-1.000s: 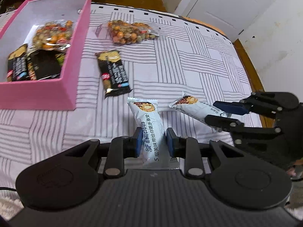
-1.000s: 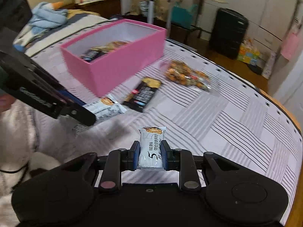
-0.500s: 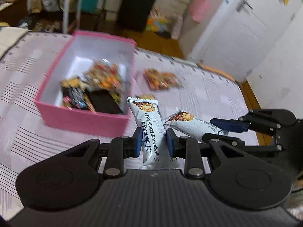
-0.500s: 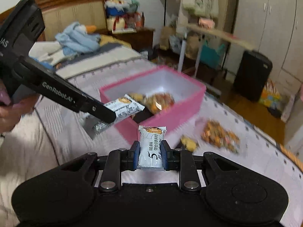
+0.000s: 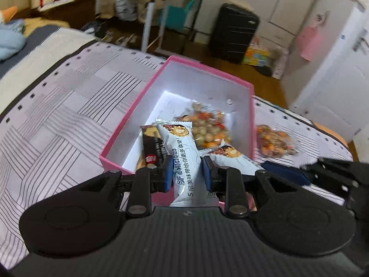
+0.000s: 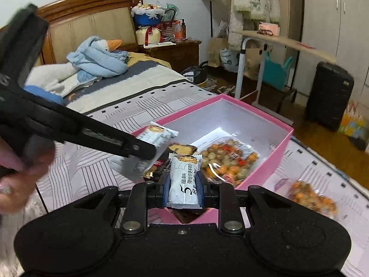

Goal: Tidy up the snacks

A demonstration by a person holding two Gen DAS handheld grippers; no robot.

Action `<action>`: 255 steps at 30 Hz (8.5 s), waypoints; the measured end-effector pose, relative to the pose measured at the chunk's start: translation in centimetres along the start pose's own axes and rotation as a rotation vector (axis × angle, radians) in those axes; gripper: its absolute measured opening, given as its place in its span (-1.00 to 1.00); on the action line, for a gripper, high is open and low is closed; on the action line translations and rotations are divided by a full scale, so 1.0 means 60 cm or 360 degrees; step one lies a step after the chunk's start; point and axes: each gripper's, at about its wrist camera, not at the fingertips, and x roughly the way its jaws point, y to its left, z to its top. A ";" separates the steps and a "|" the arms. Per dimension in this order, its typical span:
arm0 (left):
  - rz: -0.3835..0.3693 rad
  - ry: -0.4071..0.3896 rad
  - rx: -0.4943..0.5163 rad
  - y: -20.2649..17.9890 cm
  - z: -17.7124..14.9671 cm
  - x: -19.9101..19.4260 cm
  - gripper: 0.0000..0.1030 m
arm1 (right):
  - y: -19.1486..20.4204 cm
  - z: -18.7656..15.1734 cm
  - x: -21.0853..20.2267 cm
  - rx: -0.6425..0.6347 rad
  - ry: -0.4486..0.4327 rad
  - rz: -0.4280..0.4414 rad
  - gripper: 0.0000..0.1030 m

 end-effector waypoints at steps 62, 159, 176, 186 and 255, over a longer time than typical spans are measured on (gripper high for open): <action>-0.0270 0.0090 0.0126 -0.206 -0.193 0.199 -0.22 | -0.133 -0.251 0.081 0.0181 0.0054 -0.0248 0.56; -0.0404 0.0169 -0.0155 -0.026 0.089 0.131 -0.29 | -0.071 0.062 0.126 -0.0206 0.0139 -0.0017 0.32; -0.0437 0.0043 0.0293 -0.122 0.101 0.029 0.25 | -0.188 0.010 -0.090 -0.0123 0.0011 0.0000 0.64; -0.0513 0.0290 0.0213 -0.257 0.081 0.110 0.22 | -0.309 -0.048 -0.090 -0.0170 0.0195 -0.0228 0.75; -0.0493 0.0424 -0.0673 -0.262 -0.044 0.403 -0.16 | -0.384 -0.148 0.108 -0.0052 0.0424 -0.0252 0.82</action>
